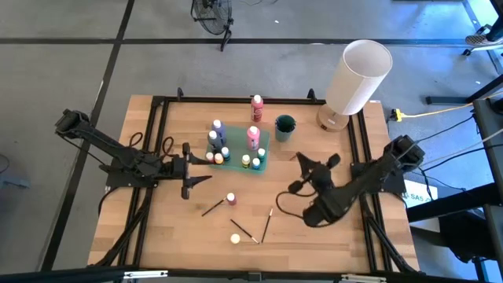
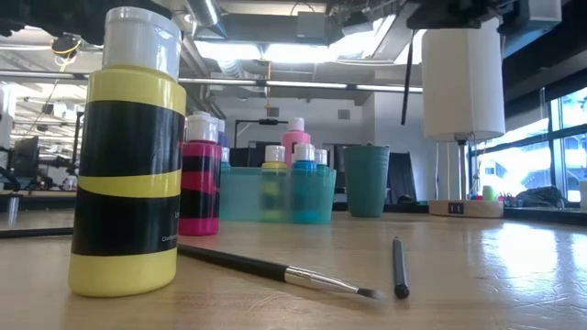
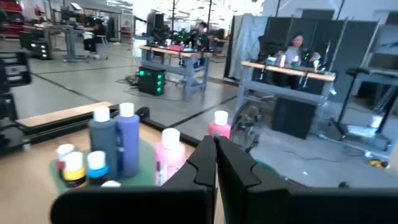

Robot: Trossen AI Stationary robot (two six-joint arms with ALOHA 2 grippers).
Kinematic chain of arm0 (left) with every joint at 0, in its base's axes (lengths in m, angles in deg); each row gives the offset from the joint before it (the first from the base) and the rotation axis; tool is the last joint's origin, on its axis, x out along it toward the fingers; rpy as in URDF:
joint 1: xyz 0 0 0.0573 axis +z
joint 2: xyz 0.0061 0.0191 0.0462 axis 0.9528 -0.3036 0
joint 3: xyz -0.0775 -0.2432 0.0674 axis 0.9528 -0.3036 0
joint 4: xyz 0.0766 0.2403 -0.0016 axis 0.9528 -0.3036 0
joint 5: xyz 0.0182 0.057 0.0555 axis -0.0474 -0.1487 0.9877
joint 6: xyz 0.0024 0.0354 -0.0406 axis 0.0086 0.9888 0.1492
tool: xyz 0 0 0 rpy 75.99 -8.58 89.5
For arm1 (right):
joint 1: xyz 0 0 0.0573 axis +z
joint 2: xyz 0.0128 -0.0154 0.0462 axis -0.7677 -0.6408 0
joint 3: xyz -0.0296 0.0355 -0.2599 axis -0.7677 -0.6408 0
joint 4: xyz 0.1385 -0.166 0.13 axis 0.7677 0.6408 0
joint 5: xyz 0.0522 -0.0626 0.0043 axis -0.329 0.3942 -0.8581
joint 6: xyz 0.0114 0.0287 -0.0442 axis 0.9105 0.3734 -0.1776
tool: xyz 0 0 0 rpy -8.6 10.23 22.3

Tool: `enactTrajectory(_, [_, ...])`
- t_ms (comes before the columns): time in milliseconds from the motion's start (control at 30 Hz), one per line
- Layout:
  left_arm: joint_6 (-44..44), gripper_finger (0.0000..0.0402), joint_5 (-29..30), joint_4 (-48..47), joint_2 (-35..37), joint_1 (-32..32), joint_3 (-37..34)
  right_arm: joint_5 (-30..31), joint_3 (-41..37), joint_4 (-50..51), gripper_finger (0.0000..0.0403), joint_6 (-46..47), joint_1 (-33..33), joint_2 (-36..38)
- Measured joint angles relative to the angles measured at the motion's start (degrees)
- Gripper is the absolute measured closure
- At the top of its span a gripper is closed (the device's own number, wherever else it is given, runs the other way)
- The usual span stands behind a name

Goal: Pick & Place Paint Supplies
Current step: Put the black paint brush into the dark green cup

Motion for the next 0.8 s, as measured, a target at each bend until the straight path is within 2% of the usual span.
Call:
enactTrajectory(233, [-0.77, 0.0194, 0.03, -1.04, 0.02, 0.61, 0.0, 1.18, 0.7, 0.46, 0.0397, -5.62, -6.3, 1.63])
enactTrajectory(533, [-0.26, 0.0194, 0.49, -2.02, 1.45, 0.59, 0.0, 0.75, 1.08, 0.5, 0.0397, -8.5, -9.81, 5.5])
enactTrajectory(800, [-0.02, 0.0194, 0.47, -2.54, 2.77, 0.59, 0.0, 0.57, 10.96, 0.38, 0.0397, -23.25, -15.22, 7.08])
